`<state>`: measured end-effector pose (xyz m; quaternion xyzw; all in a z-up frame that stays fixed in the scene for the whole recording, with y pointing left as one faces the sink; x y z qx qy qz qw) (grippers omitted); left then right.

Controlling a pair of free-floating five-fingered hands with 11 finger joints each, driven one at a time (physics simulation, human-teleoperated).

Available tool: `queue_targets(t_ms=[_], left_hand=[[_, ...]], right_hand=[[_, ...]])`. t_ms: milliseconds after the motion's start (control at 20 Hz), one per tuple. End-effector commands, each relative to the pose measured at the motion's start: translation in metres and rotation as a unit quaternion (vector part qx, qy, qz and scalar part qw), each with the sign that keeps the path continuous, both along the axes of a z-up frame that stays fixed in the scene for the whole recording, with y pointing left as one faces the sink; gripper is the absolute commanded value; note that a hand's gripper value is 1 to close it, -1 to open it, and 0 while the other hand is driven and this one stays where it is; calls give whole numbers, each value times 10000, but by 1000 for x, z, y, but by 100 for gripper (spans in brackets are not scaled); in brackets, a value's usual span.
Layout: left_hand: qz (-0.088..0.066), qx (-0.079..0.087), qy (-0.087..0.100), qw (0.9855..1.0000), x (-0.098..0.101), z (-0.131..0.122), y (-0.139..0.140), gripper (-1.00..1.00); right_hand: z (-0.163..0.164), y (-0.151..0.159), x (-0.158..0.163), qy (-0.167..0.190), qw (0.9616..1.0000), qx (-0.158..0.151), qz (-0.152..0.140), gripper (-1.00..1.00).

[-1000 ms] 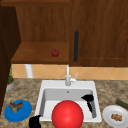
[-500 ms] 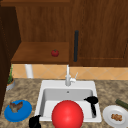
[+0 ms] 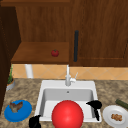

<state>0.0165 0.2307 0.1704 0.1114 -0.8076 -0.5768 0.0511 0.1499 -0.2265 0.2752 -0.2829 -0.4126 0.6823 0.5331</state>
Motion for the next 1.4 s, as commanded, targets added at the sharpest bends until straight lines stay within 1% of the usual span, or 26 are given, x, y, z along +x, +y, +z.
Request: queue_targets(t_ms=[0,150,350,500,550,600,650,800,950,1000,1050,1100,1150,1200,1250,1300,1350], left_hand=[[0,0,0,10000,0,0,0,0],[0,0,0,10000,0,0,0,0],[0,0,0,10000,0,0,0,0],[0,0,0,10000,0,0,0,0],[0,0,0,10000,0,0,0,0],[0,0,0,10000,0,0,0,0],[0,0,0,10000,0,0,0,0],[0,0,0,10000,0,0,0,0],[0,0,0,10000,0,0,0,0],[0,0,-82,10000,-3,3,0,-100],[-26,-90,21,10000,0,5,4,-100],[-44,-121,180,9998,5,7,11,-100],[-65,-51,238,9997,4,10,11,-100],[-116,-41,255,9996,4,16,12,-100],[-186,-35,286,9994,7,17,19,-100],[-266,-31,247,9993,5,21,23,-100],[-266,-30,270,9993,6,25,27,-100]], right_hand=[[2,0,-31,16,9995,307,-123,-100],[2,0,-47,-12,9991,366,-223,-100],[-3,1,-63,-9,9991,314,-298,-100],[-6,1,-75,-9,9993,277,-269,-100],[-8,1,-76,-9,9994,209,-272,-100],[-6,4,-68,21,9999,60,81,-100],[-6,2,-70,26,9999,105,8,-100],[-9,2,-72,130,9999,97,-17,-100],[-8,2,-76,22,9999,108,-16,-100],[-8,2,-74,90,9999,107,-17,0],[-7,2,-74,53,10000,70,23,0],[-7,2,-74,41,10000,80,16,0],[-7,2,-74,32,10000,91,7,0],[-7,2,-74,25,9999,98,0,0],[-7,3,-74,19,9999,104,-5,0],[-7,3,-74,14,9999,109,-10,0],[-8,3,-74,9,9999,113,-15,0]])
